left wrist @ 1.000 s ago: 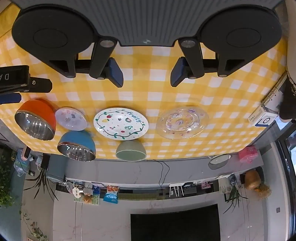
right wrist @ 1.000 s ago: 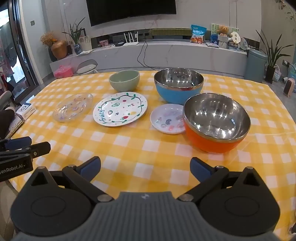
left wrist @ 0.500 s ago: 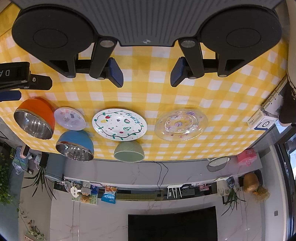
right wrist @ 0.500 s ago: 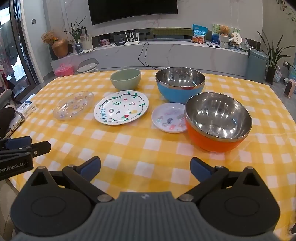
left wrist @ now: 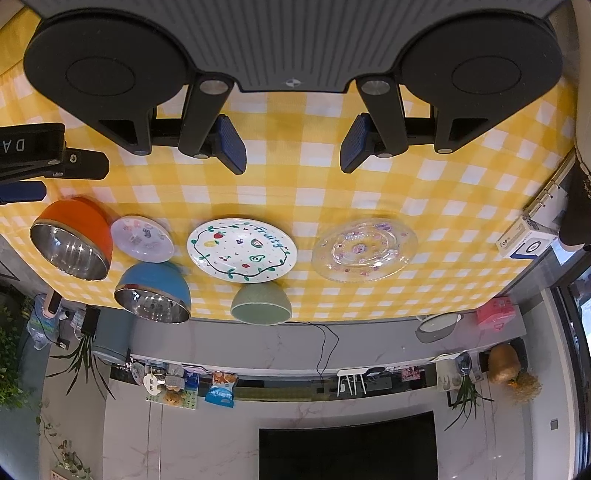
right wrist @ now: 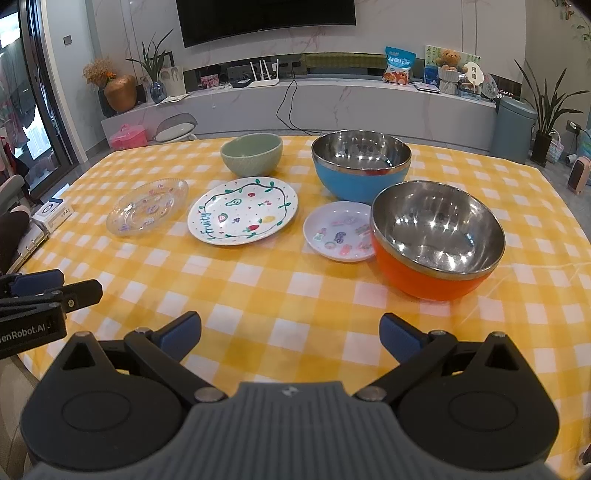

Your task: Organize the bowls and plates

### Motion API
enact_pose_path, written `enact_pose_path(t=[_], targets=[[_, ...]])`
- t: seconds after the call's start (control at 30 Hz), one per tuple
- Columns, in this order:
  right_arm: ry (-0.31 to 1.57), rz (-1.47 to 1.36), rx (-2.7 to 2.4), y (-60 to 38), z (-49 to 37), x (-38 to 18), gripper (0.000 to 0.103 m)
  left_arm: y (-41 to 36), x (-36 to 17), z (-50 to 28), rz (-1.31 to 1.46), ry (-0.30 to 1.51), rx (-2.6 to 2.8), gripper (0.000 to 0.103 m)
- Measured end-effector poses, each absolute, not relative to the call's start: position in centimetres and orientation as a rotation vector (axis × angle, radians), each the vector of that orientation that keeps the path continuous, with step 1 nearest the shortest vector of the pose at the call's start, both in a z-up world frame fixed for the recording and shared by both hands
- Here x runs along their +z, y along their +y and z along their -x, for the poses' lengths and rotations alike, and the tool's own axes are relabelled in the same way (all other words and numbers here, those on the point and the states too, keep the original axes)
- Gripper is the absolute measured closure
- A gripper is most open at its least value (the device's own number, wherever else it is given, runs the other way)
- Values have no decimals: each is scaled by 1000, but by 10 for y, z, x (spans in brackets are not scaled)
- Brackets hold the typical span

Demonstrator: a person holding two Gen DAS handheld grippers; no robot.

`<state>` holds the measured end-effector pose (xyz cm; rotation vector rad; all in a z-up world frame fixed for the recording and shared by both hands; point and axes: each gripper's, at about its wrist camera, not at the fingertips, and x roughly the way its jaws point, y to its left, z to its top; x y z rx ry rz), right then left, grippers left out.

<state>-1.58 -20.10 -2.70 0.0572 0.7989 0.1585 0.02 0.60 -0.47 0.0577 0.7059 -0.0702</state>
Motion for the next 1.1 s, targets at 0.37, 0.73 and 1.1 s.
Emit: enact_pose_path(t=[0.37,0.73,1.1], targets=[[810,-58,157,-201,14,-29,3,4,-5,0,-62,707,-71,33],[813,-58,156,-202,14,-29,3,3,-6,1,-66,709,-69,33],[815,-61,153,-203,14,-30,3,2,-6,2,-73,713,-71,33]])
